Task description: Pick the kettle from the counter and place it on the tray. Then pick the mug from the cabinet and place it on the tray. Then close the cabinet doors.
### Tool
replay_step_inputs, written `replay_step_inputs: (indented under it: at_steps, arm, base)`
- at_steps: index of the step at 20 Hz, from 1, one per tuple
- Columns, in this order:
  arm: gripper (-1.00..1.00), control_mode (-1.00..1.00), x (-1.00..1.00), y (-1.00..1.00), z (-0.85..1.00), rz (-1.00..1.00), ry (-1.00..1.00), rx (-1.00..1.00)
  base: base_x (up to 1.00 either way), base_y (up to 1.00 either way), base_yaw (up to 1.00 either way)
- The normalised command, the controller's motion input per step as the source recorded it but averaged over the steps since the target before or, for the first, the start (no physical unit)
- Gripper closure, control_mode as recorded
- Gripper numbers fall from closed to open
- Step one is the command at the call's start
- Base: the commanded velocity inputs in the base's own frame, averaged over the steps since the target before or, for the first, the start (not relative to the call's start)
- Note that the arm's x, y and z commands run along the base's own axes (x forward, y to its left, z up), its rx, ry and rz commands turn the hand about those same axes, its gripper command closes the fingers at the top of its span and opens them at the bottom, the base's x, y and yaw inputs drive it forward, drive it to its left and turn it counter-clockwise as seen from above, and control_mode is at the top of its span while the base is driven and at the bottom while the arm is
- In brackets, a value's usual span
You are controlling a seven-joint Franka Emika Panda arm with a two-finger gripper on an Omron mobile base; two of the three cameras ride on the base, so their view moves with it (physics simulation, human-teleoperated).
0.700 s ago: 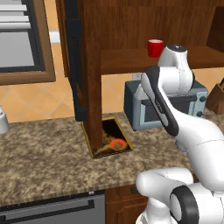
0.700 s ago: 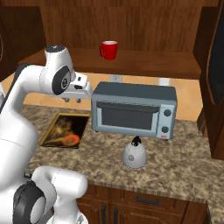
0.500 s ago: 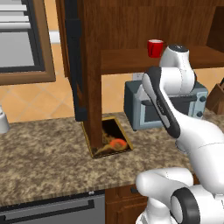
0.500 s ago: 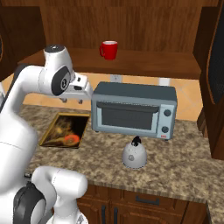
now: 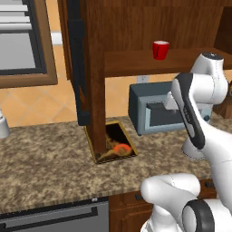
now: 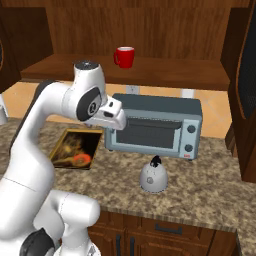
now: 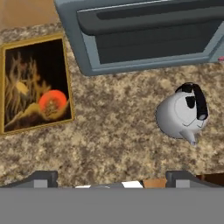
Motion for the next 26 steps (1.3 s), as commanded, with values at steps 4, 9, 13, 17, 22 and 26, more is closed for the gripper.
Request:
replay_step_inputs:
  at_steps: [4,9,13,17,22,26]
  arm:
    - [-1.0,-1.0,-0.3,-0.72,-0.33,-0.14,0.07,0.01]
    - [-1.0,-1.0,-0.31,-0.58,-0.22,-0.13,0.04,0.03]
    - [-1.0,-1.0,-0.04,-0.47,-0.16,-0.08,0.1,0.02]
    - [-1.0,-1.0,0.0,-0.39,-0.21,-0.01,0.1,0.0]
    - [-1.0,-1.0,0.02,-0.22,-0.25,0.0,0.07,0.01]
    - [-1.0,-1.0,0.05,-0.15,-0.2,0.0,0.08,0.01]
  base:
    - [0.0,0.0,0.0]
    - [0.0,0.0,0.0]
    - [0.0,0.0,0.0]
    - [0.0,0.0,0.0]
    - [0.0,0.0,0.0]
    - [0.0,0.0,0.0]
